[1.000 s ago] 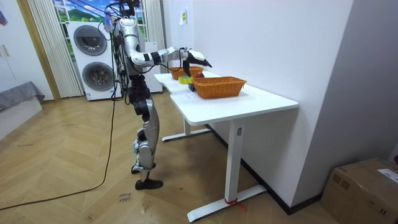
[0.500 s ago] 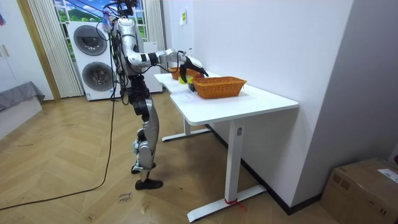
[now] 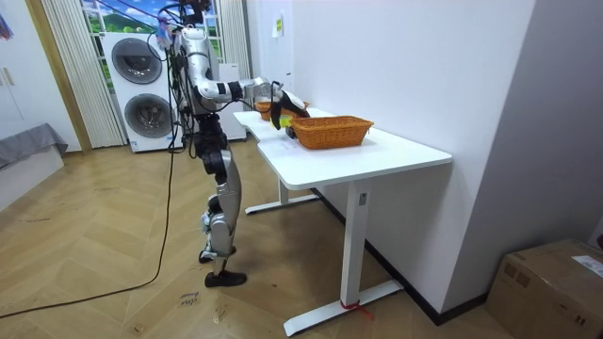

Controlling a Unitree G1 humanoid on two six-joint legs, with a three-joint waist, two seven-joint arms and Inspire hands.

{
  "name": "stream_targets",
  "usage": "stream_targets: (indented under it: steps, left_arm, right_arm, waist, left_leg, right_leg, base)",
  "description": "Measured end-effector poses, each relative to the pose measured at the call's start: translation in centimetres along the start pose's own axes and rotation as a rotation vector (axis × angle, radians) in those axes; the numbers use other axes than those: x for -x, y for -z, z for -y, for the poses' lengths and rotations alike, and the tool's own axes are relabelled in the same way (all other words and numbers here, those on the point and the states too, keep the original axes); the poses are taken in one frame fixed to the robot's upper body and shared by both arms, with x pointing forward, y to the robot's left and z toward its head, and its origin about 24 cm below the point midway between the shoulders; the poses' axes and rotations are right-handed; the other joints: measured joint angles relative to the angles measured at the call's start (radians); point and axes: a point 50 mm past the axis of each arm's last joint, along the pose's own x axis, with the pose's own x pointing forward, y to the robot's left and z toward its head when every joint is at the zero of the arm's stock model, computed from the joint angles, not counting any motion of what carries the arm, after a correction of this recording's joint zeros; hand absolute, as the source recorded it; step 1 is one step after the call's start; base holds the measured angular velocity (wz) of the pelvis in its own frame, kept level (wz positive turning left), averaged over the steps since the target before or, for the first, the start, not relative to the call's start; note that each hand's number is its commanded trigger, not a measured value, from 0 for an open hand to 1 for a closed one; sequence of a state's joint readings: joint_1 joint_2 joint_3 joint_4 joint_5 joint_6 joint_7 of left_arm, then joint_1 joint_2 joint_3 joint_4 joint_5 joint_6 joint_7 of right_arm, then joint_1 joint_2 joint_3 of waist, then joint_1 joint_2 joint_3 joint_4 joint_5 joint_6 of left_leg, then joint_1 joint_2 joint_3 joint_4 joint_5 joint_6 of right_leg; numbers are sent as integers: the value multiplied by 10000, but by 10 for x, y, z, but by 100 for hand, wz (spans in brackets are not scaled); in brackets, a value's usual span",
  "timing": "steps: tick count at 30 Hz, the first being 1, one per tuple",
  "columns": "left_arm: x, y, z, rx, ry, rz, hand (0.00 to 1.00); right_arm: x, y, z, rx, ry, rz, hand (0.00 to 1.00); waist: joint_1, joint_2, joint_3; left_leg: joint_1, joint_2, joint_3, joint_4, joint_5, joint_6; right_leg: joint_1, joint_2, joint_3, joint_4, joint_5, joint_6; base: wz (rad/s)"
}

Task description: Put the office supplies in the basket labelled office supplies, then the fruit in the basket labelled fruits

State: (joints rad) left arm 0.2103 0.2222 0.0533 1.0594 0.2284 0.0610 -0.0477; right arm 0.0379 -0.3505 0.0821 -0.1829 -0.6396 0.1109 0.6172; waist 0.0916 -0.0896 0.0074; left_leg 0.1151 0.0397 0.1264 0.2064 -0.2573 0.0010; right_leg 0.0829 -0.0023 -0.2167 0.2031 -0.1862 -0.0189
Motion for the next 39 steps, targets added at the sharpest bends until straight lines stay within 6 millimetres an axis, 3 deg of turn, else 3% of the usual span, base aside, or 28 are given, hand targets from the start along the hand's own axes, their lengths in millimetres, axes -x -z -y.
stream_targets:
  steps: [14,31,39]
  left_arm:
    - [0,-1,-1,-168,-332,25,0]
    - [0,-1,-2,-179,-342,43,0]
    - [-1,-7,-5,-188,-386,160,0]
  right_arm:
    - [-4,6,-8,197,-310,-378,0]
    - [-5,5,-10,182,-451,-417,0]
    - [-6,8,-12,240,-525,-629,0]
  waist:
    - [16,-135,-21]
    - [15,-146,-1]
    - [219,-180,3]
  left_leg:
    - [5,5,43,-23,0,0]
    - [2,4,36,-92,-1,0]
    - [6,4,35,-84,-1,0]
  right_leg:
    - [-24,31,156,1,0,0]
    - [-26,27,145,1,0,0]
    - [-33,28,147,1,0,0]
  base:
    - [-1]
    - [0]
    - [0]
